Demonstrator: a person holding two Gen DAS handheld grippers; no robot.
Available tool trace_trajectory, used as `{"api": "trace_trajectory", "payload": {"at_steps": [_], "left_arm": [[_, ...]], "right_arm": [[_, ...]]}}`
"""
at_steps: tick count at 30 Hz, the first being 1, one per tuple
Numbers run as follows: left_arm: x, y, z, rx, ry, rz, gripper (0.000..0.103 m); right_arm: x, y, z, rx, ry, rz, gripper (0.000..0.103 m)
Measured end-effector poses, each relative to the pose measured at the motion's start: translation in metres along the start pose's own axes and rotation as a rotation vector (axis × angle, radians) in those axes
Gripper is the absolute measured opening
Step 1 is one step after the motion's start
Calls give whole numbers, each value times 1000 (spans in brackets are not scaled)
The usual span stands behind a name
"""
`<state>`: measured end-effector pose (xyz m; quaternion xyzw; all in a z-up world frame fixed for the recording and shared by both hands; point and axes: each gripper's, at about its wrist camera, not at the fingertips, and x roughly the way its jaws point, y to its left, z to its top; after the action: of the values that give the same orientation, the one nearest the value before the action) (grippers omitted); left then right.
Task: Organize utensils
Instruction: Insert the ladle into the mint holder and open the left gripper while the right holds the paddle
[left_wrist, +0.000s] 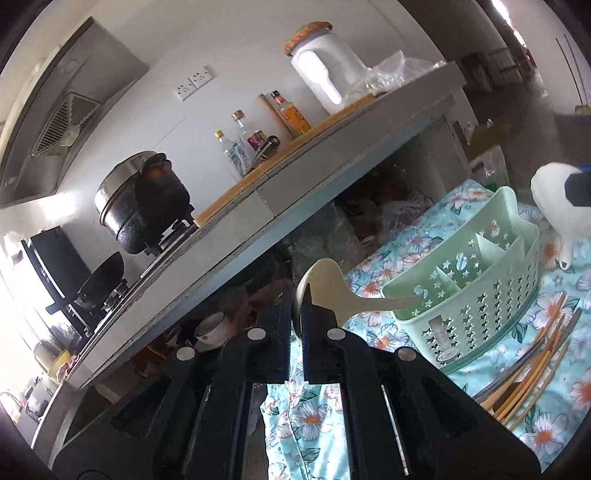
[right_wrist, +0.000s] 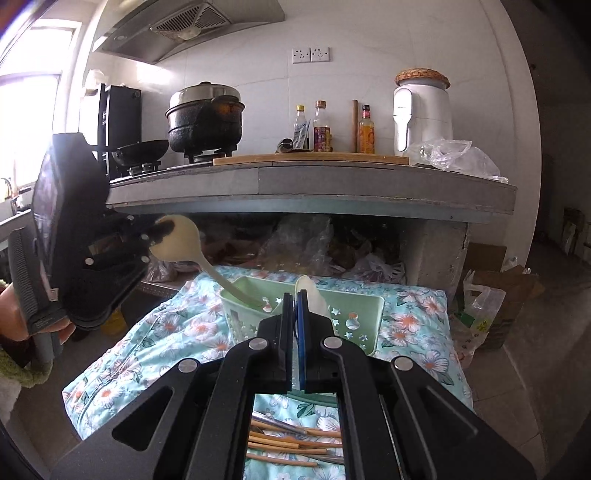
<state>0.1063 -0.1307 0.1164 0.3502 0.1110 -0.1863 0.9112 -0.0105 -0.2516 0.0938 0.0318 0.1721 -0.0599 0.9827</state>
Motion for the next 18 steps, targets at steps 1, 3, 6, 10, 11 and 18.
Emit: {"api": "trace_trajectory", "payload": {"at_steps": [1,3,6,10,11,18], "left_arm": [[4,-1,3,6,16,-5,3],[15,1,10,-12,46,-27,4],[27,13,20,-101,75,-94,5],[37,20,26,-147,96,-139,5],[36,19,26,-136,95,-143,6],[21,18,34,6,68,-158,4]], "right_arm": [[-1,-2,0,4,-3,0,2],[-4,-7,0,16,-9,3,2],[-8,-13,1,30,-13,2,2],[-11,-17,2,37,-19,-4,2],[-12,-18,3,38,-21,-6,2],[-13,-23,0,53,-20,-9,2]]}}
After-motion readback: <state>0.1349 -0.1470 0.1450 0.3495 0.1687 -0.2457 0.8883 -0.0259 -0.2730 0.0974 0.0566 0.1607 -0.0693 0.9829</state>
